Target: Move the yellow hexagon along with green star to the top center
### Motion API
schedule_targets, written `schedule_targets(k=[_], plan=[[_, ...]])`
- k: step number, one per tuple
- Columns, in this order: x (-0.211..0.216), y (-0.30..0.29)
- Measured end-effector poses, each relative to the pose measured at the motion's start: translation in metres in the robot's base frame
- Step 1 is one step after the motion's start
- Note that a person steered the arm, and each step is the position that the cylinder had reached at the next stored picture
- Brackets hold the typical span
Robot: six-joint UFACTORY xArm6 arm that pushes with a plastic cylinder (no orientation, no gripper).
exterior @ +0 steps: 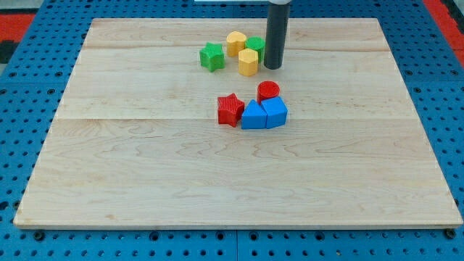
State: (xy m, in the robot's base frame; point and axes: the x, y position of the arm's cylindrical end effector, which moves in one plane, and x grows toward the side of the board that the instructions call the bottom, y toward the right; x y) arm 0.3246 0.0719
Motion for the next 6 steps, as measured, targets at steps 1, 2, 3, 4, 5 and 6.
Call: schedule_targets(k=[1,2,3,4,5,6], plan=[[-0.003,-0.033],[-0.005,-0.067],[-0.001,-0.089],[0.003,-0.146],[0.006,-0.193],[0.003,-0.250]])
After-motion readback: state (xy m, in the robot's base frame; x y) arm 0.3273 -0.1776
